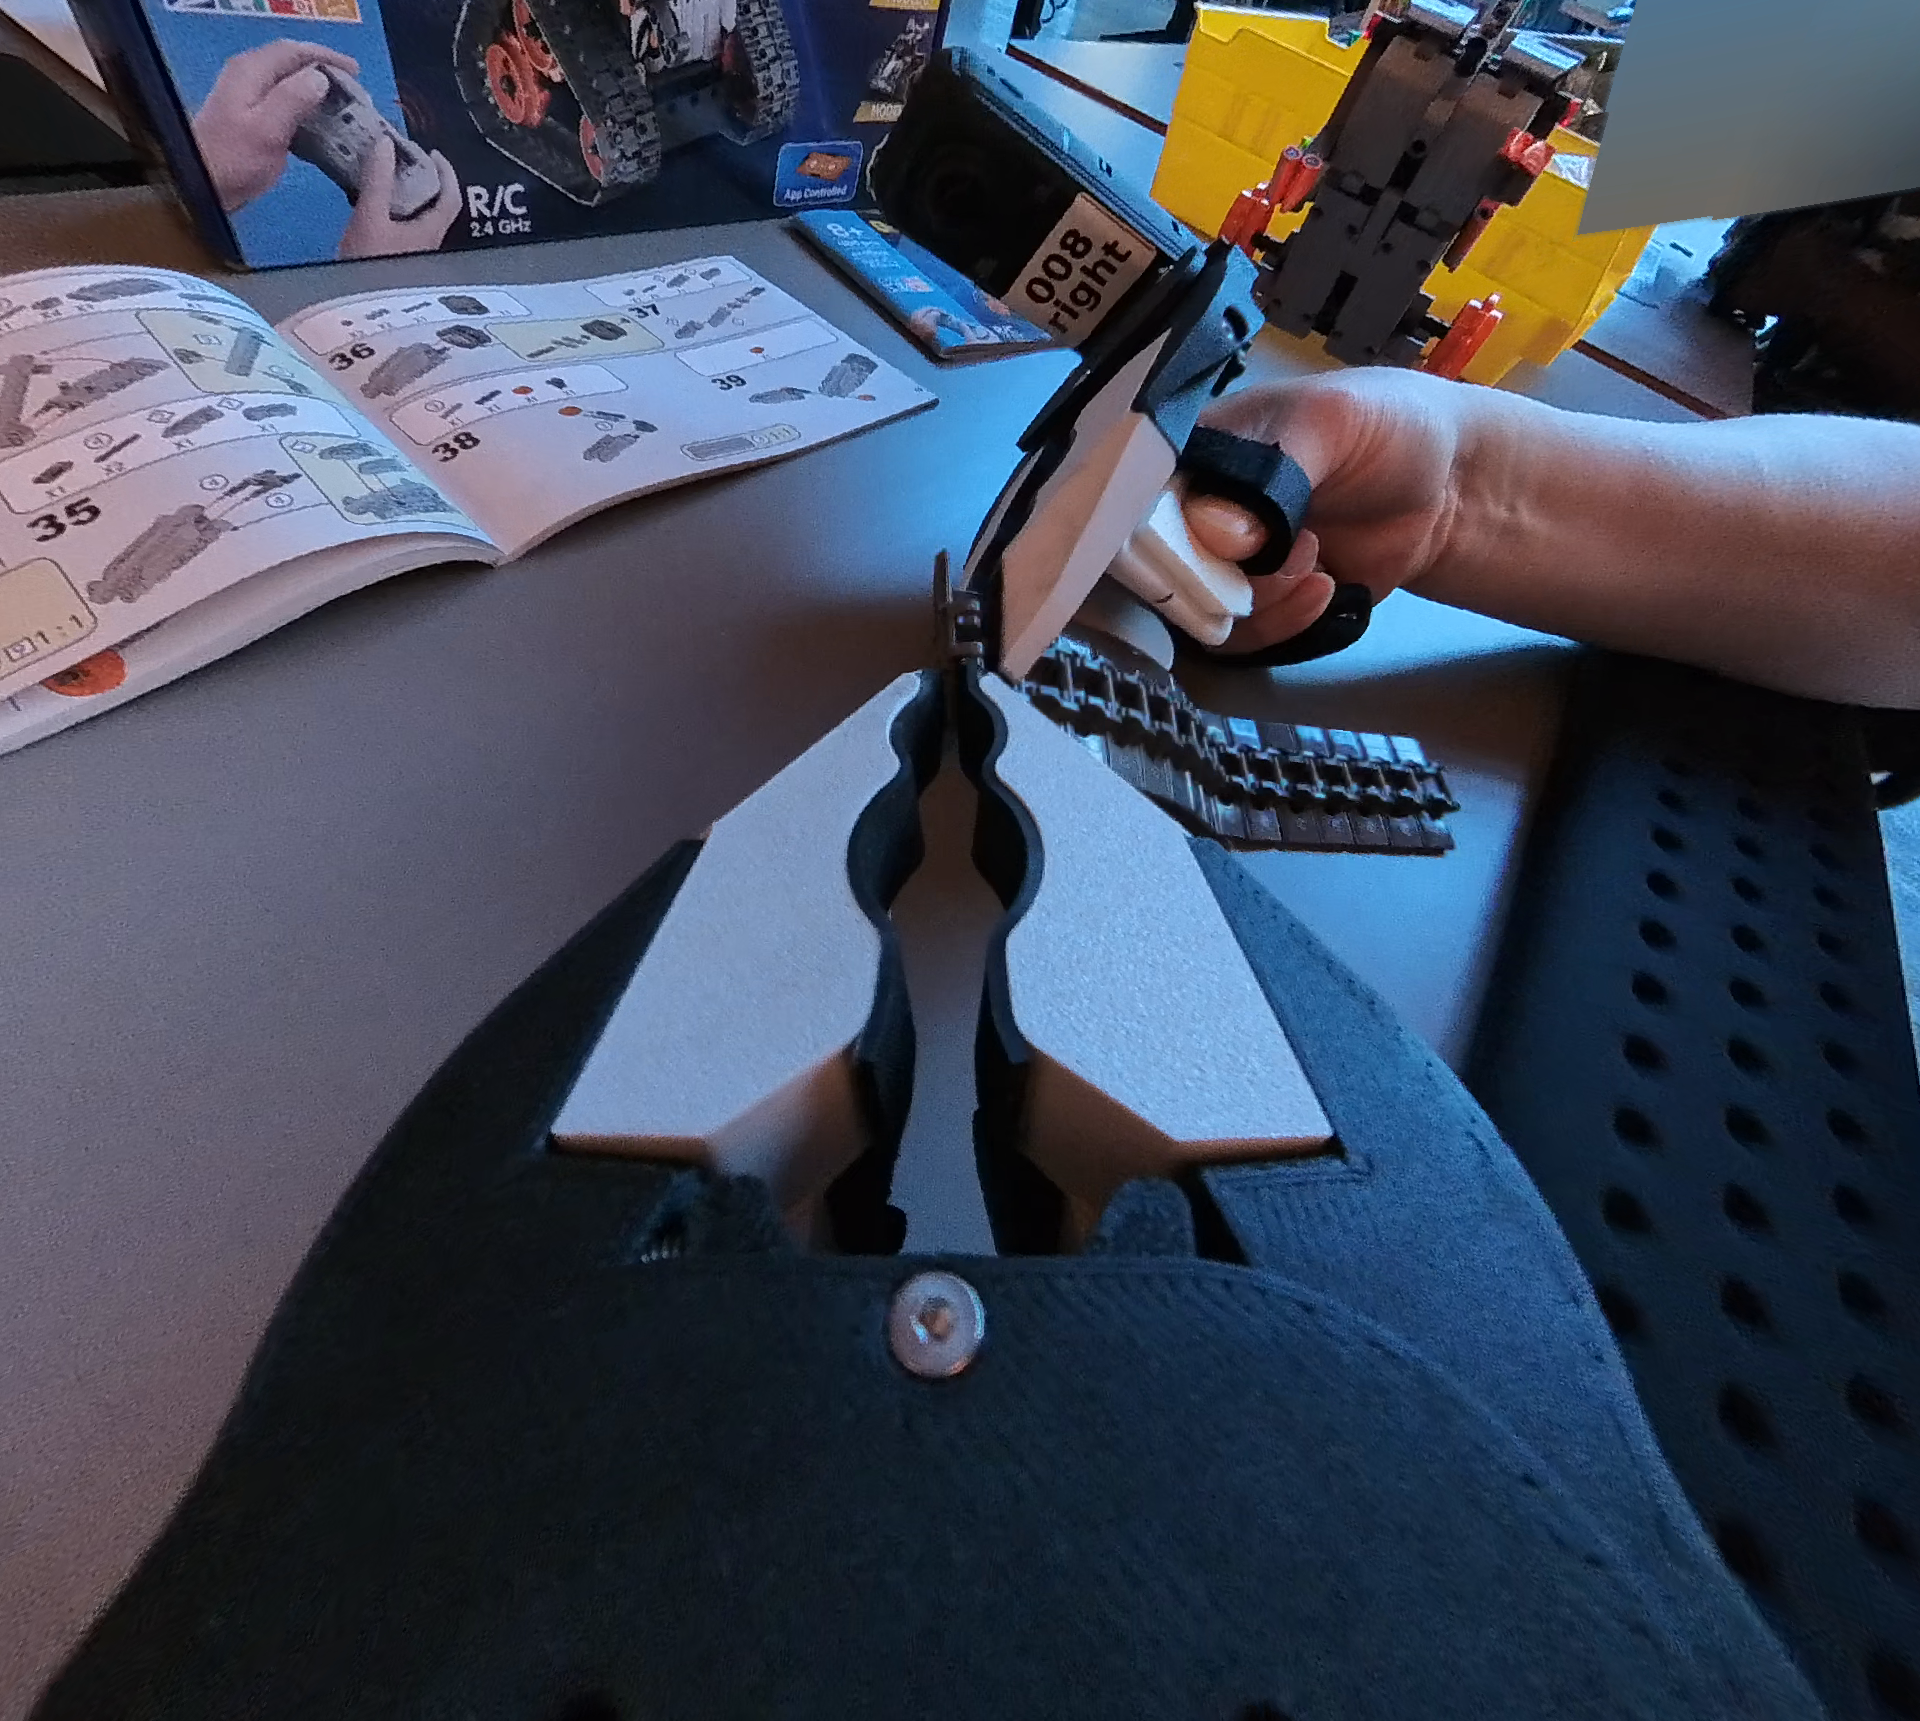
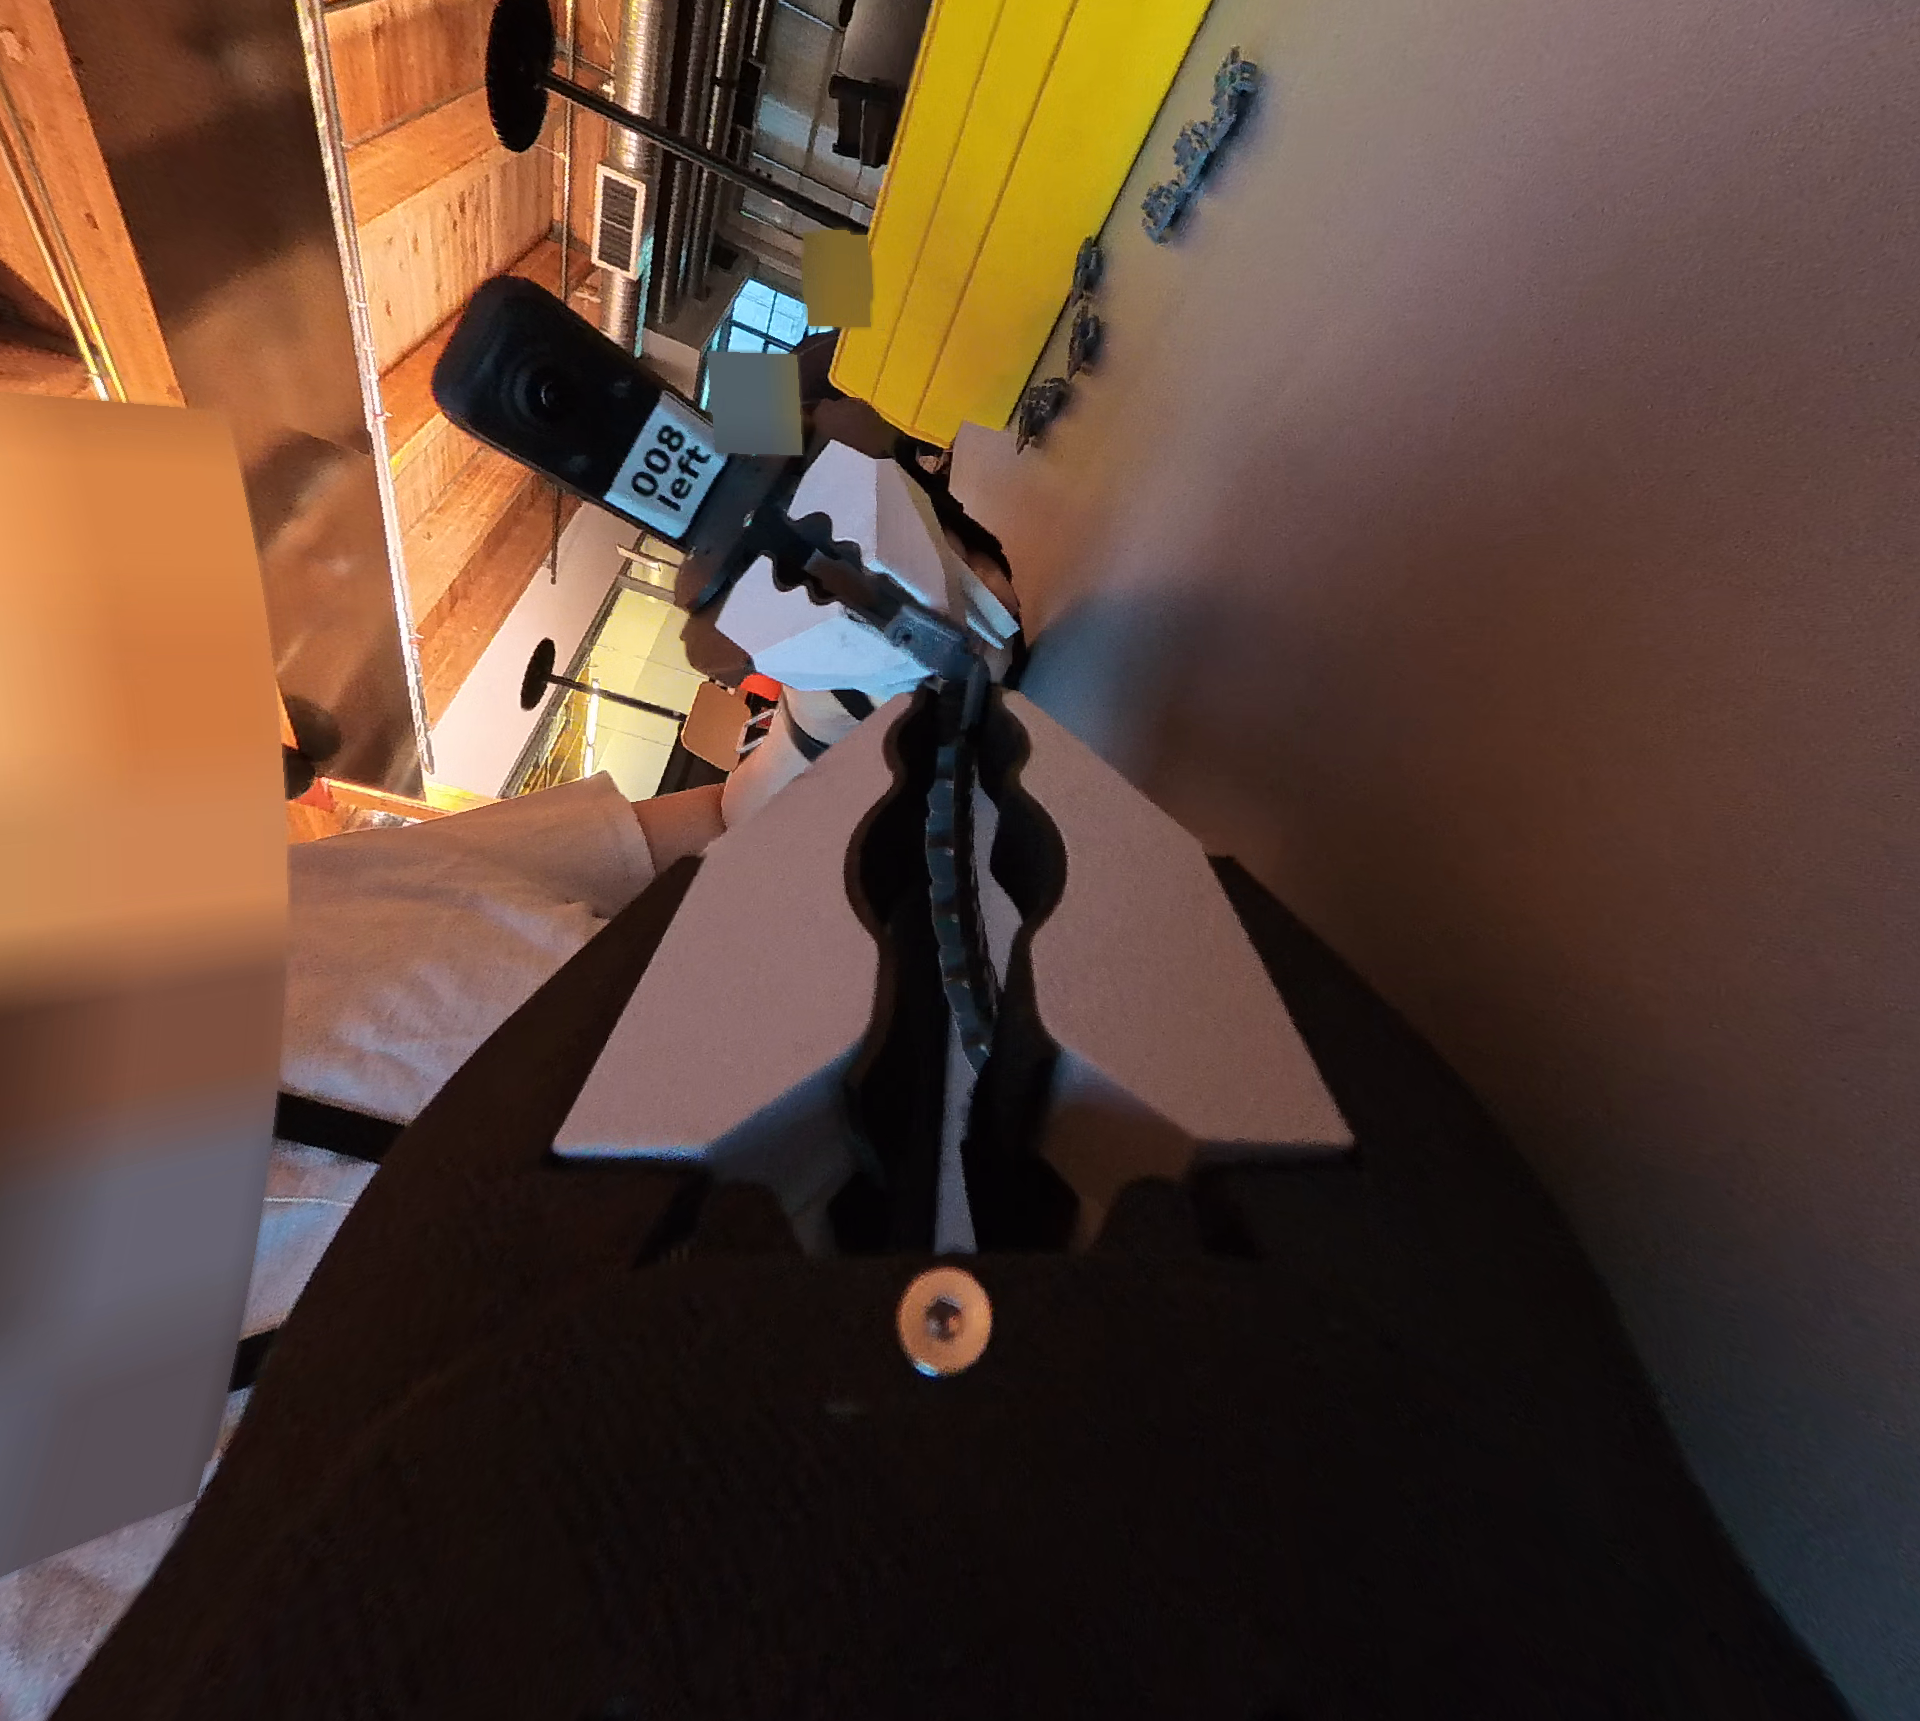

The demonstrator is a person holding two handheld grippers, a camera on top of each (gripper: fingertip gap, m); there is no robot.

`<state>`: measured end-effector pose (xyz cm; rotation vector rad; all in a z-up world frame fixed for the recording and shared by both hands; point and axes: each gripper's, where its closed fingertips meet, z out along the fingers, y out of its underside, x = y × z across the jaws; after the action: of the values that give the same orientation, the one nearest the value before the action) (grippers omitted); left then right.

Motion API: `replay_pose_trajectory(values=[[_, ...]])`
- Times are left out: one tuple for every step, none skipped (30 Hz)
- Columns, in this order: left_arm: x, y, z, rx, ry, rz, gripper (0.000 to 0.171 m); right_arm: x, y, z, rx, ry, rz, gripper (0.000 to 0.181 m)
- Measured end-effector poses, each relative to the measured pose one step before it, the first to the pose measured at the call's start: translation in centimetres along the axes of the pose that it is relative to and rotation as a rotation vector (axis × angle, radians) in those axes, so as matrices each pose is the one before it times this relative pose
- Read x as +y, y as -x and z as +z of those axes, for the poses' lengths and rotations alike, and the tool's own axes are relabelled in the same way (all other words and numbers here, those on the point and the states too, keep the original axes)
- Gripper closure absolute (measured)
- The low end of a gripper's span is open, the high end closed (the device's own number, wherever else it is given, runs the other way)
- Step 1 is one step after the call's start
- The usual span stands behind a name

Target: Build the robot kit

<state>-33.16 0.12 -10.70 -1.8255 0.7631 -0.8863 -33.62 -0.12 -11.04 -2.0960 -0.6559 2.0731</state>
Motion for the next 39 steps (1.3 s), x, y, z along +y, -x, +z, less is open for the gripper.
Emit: replay_pose_trajectory(values=[[-0.008, 0.002, 0.002, 0.0006, -0.00011, -0.0017, 0.169, 0.01, 0.026, 0.0, 0.0005, -0.0006, -0.0041, 0.177], [0.111, 0.108, 0.051, -0.012, 0.00807, 0.0043, 0.17, 0.012, -0.158, 0.026, 0.0133, 0.0008, -0.0042, 0.177], [0.113, 0.069, 0.067, -0.012, 0.00837, 0.0077, 0.17, -0.048, -0.224, 0.023, 0.0124, -0.0005, 0.0027, 0.177], [-0.068, -0.046, -0.03, 0.0044, -0.0044, -0.0008, 0.17, -0.02, 0.018, -0.014, -0.0029, 0.0019, -0.0004, 0.177], [-0.079, -0.032, -0.051, 0.0068, -0.00717, -0.0101, 0.17, -0.017, 0.143, 0.006, -0.0074, -0.0009, -0.0065, 0.177], [0.081, 0.039, 0.045, -0.0021, 0.00598, -0.0017, 0.169, -0.003, -0.072, 0.001, 0.0042, -0.0012, 0.0021, 0.177], [0.034, 0.035, 0.058, -0.0025, 0.00381, -0.0004, 0.169, -0.025, -0.072, -0.034, 0.0035, -0.0013, 0.0022, 0.177], [0.009, 0.067, 0.037, -0.0039, 0.00133, -0.0008, 0.17, -0.043, -0.062, -0.008, 0.0047, -0.0021, -0.0015, 0.177], [-0.047, 0.047, -0.026, -0.0016, -0.00229, -0.0009, 0.17, -0.025, -0.016, 0.014, -0.0003, -0.002, 0.0017, 0.177], [0.006, 0.09, -0.024, -0.0012, 0.00274, -0.0023, 0.17, -0.005, -0.054, 0.047, -0.0003, 0.0002, 0.0071, 0.177], [0.035, 0.084, -0.05, 0.0055, 0.0069, -0.0091, 0.17, 0.053, -0.152, 0.098, 0.0034, 0.0075, 0.0081, 0.177], [-0.325, -0.058, -0.187, 0.0204, -0.01457, -0.0221, 0.17, 0.053, 0.163, 0.053, -0.0211, 0.0087, 0.0127, 0.176], [-0.648, -0.161, -0.287, 0.0333, -0.03431, -0.0479, 0.171, -0.086, 0.634, -0.01, -0.0518, -0.0012, 0.0061, 0.175], [-0.292, -0.097, -0.174, 0.0373, -0.01415, -0.0618, 0.171, -0.014, 0.483, 0.006, -0.037, -0.0001, 0.0003, 0.175], [0.167, -0.072, -0.02, 0.0362, 0.00812, -0.0548, 0.171, 0.098, 0.051, -0.004, -0.0045, 0.0026, -0.0018, 0.175], [0.193, -0.071, -0.001, 0.0308, 0.00693, -0.045, 0.171, 0.25, 0.052, 0.002, -0.0019, 0.0092, -0.0058, 0.175], [0.129, -0.136, -0.028, 0.0301, 0.00215, -0.038, 0.171, 0.246, 0.14, -0.009, -0.0057, 0.0107, -0.0057, 0.176], [0.027, -0.02, -0.036, 0.0185, -0.00254, -0.0353, 0.171, 0.061, 0.131, 0.001, -0.0044, 0.0019, -0.0087, 0.176], [0.03, 0.044, -0.032, 0.0103, -0.00165, -0.0263, 0.171, -0.005, 0.187, 0.045, -0.0056, -0.0033, -0.0193, 0.176], [0.029, -0.071, -0.026, 0.0171, 0.00004, -0.0258, 0.17, 0.055, 0.153, 0.065, -0.001, 0.0054, -0.0249, 0.176], [-0.102, -0.182, -0.064, 0.0251, -0.00653, -0.0292, 0.17, 0.025, 0.117, 0.015, 0.0023, 0.003, -0.0264, 0.176], [-0.11, -0.202, -0.058, 0.0286, -0.00873, -0.0359, 0.17, -0.014, 0.194, 0.019, -0.0023, -0.0011, -0.0263, 0.176], [-0.047, -0.216, -0.043, 0.0326, -0.00521, -0.0419, 0.171, 0.023, 0.154, -0.001, 0.0008, -0.0006, -0.029, 0.176], [-0.003, -0.182, -0.049, 0.0312, -0.00172, -0.0422, 0.171, 0.047, 0.123, 0.003, 0.0014, 0.0005, -0.0206, 0.176], [-0.141, -0.192, -0.11, 0.0272, -0.0101, -0.0325, 0.17, -0.029, 0.032, -0.021, 0.0027, -0.0045, -0.0097, 0.176], [-0.279, -0.251, -0.135, 0.0224, -0.01873, -0.0179, 0.166, -0.117, -0.09, -0.064, 0.0063, -0.0096, -0.0006, 0.176], [-0.249, -0.219, -0.141, 0.0149, -0.01565, -0.006, 0.164, -0.181, -0.027, -0.101, 0.0008, -0.0128, 0.0004, 0.176], [-0.141, -0.024, -0.107, 0.0015, -0.00937, -0.0017, 0.163, -0.213, 0.061, -0.115, -0.0043, -0.0123, -0.0041, 0.176], [-0.024, 0.305, -0.078, -0.0193, -0.00235, 0.0024, 0.161, -0.247, 0.077, -0.132, -0.0046, -0.0149, -0.0067, 0.176], [0.142, 0.353, -0.001, -0.0247, 0.00705, 0.0084, 0.158, -0.292, -0.047, -0.132, 0.0026, -0.0176, -0.0032, 0.176], [0.22, 0.02, 0.095, -0.0039, 0.01232, 0.0056, 0.155, -0.241, -0.15, -0.114, 0.0078, -0.0153, 0.0027, 0.176], [0.209, -0.126, 0.139, 0.0076, 0.01082, -0.0017, 0.156, -0.165, -0.067, -0.085, 0.0008, -0.0108, 0.0051, 0.176], [0.15, 0.066, 0.136, -0.0024, 0.00575, -0.0041, 0.155, -0.073, 0.051, -0.032, -0.0054, -0.0042, 0.0039, 0.176], [0.119, 0.159, 0.115, -0.0056, 0.0054, -0.0058, 0.154, 0.004, 0.054, 0.002, -0.0045, 0.0006, 0.001, 0.176], [0.009, 0.028, 0.088, 0.003, -0.00002, -0.008, 0.154, 0.013, 0.014, 0.03, -0.0003, 0.0007, -0.0016, 0.176], [-0.14, -0.102, 0.081, 0.0121, -0.00872, -0.0104, 0.154, 0.014, 0.018, 0.056, -0.0001, 0.0005, -0.0041, 0.176], [-0.149, -0.142, 0.07, 0.0162, -0.00902, -0.0153, 0.154, 0.0, 0.107, 0.08, -0.0041, 0.0, -0.0087, 0.176], [-0.126, -0.021, 0.083, 0.0096, -0.0071, -0.0167, 0.155, -0.011, 0.067, 0.109, -0.0014, -0.0011, -0.009, 0.176], [-0.055, 0.028, 0.089, 0.0052, -0.00202, -0.0112, 0.158, -0.022, -0.017, 0.128, 0.0028, -0.002, -0.0059, 0.176]])
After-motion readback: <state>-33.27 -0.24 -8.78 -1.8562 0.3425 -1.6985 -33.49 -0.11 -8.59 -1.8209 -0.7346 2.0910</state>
